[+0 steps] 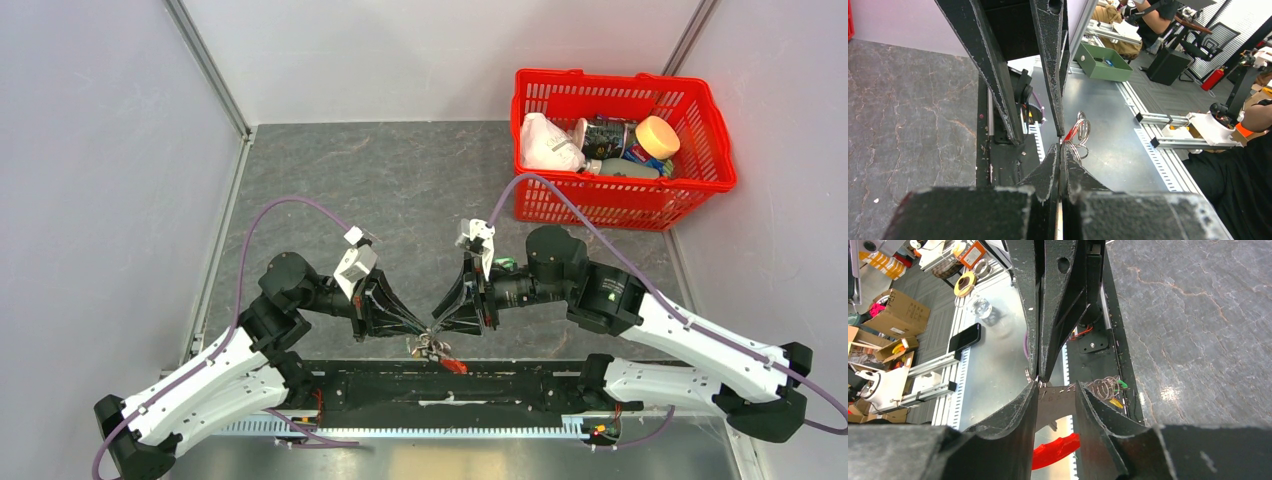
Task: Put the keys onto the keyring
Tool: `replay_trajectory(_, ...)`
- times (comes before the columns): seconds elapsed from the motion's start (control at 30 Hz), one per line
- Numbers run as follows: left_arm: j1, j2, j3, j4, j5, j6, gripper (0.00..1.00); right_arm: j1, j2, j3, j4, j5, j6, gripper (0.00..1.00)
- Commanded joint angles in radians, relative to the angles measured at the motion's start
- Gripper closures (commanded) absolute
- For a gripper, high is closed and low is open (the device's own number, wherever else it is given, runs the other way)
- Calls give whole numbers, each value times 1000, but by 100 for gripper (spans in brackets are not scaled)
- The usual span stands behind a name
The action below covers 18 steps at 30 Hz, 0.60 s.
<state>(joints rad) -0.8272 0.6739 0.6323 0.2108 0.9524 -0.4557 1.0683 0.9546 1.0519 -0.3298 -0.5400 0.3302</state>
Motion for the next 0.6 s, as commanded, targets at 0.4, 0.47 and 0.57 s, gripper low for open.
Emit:
replay_trajectory(0.4,-4,0,21,-2,-50,12,98,2,16,39,46,-63,8,62)
replay_trajectory(0.47,-4,0,21,-5,-52,12,98,2,11,38,48,-59,7,62)
replay_trajectory(0.57,-4,1,22,-7,-53,14,98,2,7,37,49,-55,8,62)
